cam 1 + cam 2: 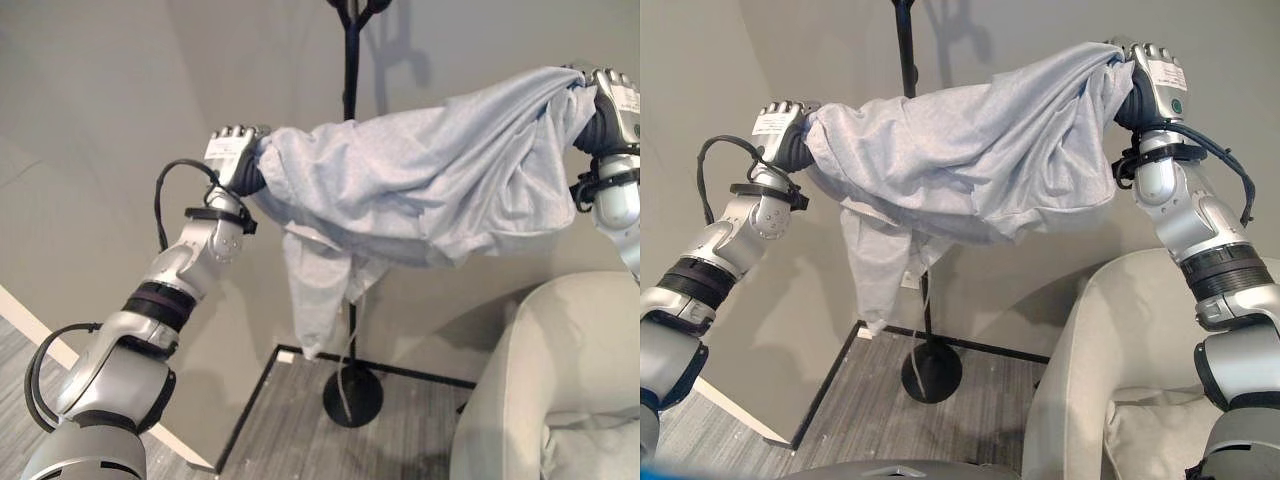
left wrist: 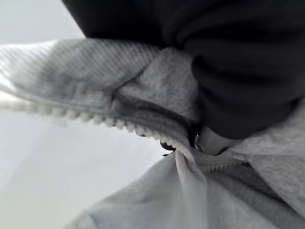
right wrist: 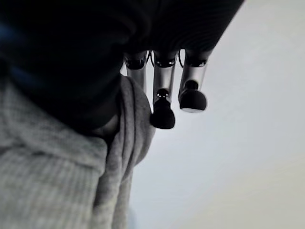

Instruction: Hang the clothes on the sofa on the clothes rack.

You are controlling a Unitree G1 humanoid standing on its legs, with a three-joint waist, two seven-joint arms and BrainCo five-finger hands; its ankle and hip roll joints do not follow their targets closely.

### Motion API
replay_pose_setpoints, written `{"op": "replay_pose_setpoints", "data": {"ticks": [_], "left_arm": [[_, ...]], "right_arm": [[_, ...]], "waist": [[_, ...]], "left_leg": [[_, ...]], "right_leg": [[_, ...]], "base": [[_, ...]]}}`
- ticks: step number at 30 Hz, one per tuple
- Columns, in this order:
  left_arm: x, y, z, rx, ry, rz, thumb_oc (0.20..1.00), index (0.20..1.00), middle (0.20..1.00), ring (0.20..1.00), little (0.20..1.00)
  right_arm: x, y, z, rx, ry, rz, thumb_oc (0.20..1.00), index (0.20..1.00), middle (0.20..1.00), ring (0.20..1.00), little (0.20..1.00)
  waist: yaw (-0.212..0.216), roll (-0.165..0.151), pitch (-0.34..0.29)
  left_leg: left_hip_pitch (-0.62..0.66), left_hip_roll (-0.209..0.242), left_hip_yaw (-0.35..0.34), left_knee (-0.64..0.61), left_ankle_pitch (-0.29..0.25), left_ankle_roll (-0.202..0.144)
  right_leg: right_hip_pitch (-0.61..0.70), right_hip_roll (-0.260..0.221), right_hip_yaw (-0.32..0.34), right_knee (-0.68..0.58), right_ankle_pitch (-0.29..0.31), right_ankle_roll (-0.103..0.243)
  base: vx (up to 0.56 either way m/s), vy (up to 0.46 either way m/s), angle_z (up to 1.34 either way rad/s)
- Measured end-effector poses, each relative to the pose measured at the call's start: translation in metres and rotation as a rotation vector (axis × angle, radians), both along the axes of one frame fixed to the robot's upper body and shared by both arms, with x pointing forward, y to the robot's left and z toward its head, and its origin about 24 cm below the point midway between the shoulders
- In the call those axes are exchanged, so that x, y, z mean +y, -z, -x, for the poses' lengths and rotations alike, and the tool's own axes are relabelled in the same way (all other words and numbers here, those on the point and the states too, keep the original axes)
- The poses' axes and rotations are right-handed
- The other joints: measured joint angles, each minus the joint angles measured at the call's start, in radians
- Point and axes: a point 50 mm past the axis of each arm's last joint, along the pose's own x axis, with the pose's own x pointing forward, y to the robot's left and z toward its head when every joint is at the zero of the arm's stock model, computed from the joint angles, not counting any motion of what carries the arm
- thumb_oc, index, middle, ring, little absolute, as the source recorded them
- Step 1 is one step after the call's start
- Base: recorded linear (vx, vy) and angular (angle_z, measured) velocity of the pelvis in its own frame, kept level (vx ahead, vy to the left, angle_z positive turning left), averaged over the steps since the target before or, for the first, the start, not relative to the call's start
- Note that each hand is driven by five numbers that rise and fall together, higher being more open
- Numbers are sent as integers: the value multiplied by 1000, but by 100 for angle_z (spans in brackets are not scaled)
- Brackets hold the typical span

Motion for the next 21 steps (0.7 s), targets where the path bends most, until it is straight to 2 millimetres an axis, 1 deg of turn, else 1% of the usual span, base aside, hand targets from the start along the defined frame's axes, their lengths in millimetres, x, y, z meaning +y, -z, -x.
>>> {"op": "replay_pose_setpoints", "data": {"ticks": [3, 6, 9, 10, 11, 12, 13, 14, 15, 16, 17, 18, 19, 20, 21], "left_arm": [[1, -1, -1, 4, -4, -2, 200, 200, 200, 200, 200], [3, -3, -2, 5, -15, 2, 200, 200, 200, 200, 200], [5, -2, -2, 10, -15, 30, 200, 200, 200, 200, 200], [7, -10, -3, -11, -24, 41, 200, 200, 200, 200, 200], [8, -11, -3, -11, -25, 44, 200, 200, 200, 200, 200], [7, -13, -3, -18, -23, 47, 200, 200, 200, 200, 200], [6, -13, -2, -18, -19, 46, 200, 200, 200, 200, 200], [3, -14, -3, -22, -9, 46, 200, 200, 200, 200, 200], [-3, -21, -2, -45, 17, 42, 200, 200, 200, 200, 200], [-3, -22, -2, -49, 21, 41, 200, 200, 200, 200, 200], [-4, -24, -1, -56, 24, 43, 200, 200, 200, 200, 200], [-3, -22, 0, -51, 24, 36, 200, 200, 200, 200, 200], [-2, -23, 0, -54, 21, 37, 200, 200, 200, 200, 200], [0, -23, 0, -52, 15, 36, 200, 200, 200, 200, 200], [2, -24, 1, -52, 10, 29, 200, 200, 200, 200, 200]], "right_arm": [[-1, 0, 0, 1, 4, -1, 200, 200, 200, 200, 200], [4, -7, -2, -15, -6, 9, 200, 200, 200, 200, 200], [5, -11, -2, -26, -11, 9, 200, 200, 200, 200, 200], [7, -10, -3, -28, -16, 0, 200, 200, 200, 200, 200], [6, -10, -3, -29, -14, 0, 200, 200, 200, 200, 200], [5, -12, -3, -30, -9, -2, 200, 200, 200, 200, 200], [4, -13, -4, -30, -3, -3, 200, 200, 200, 200, 200], [1, -14, -5, -29, 14, -8, 200, 200, 200, 200, 200], [-5, -18, -8, -30, 42, -17, 200, 200, 200, 200, 200], [-6, -16, -8, -24, 48, -18, 200, 200, 200, 200, 200], [-6, -18, -8, -28, 49, -18, 200, 200, 200, 200, 200], [-4, -15, -9, -23, 49, -14, 200, 200, 200, 200, 200], [-2, -18, -8, -31, 40, -10, 200, 200, 200, 200, 200], [-1, -18, -8, -33, 35, -10, 200, 200, 200, 200, 200], [0, -17, -8, -24, 31, -5, 200, 200, 200, 200, 200]], "waist": [[6, 2, -1], [5, 6, -1], [12, 2, 2], [18, -53, 36], [37, -68, 52], [49, -78, 64], [72, -81, 76], [71, -77, 83], [78, -84, 108], [78, -90, 107], [74, -93, 110], [80, -82, 113], [86, -77, 121], [91, -70, 127], [85, -63, 133]], "left_leg": [[-1, -2, 1, 1, -1, 3], [-4, -3, 2, 1, 3, -1], [-10, 0, -2, 38, 4, -2], [-90, 8, -36, 220, -11, -23], [-145, 21, -67, 355, -6, -28], [-207, 41, -96, 487, -1, -38], [-270, 73, -130, 584, -2, -38], [-319, 73, -205, 657, -8, -44], [-356, 87, -244, 604, -8, -52], [-345, 107, -207, 491, -2, -46], [-322, 116, -182, 379, 12, -40], [-282, 125, -190, 127, 44, -70], [-261, 130, -192, 25, 57, -69], [-262, 143, -197, -35, 81, -86], [-264, 161, -191, -35, 91, -87]], "right_leg": [[-1, -1, 0, -2, 6, 4], [-6, 2, 1, -8, 9, 1], [-5, 12, 7, -7, 3, -4], [-38, -27, 49, 70, -43, -34], [-41, -17, 53, 91, -64, -38], [-40, -12, 59, 97, -58, -57], [-21, -9, 68, 92, -60, -72], [-15, 0, 62, 84, -63, -73], [16, 15, 55, 57, -63, -71], [32, 22, 48, 28, -63, -70], [36, 26, 44, 18, -63, -72], [66, 48, 63, -37, -59, -62], [72, 53, 66, -45, -56, -69], [83, 64, 83, -58, -51, -69], [102, 79, 103, -74, -38, -59]], "base": [[60, -18, 4], [34, -50, -1], [-67, -164, -8], [-96, -148, -13], [-71, -189, -18], [14, -51, -29], [92, -43, -11], [163, 40, -2], [396, 156, 16], [439, 205, 10], [458, 194, 3], [361, 113, -16], [246, 60, -27], [243, 82, -22], [356, 141, -33]]}}
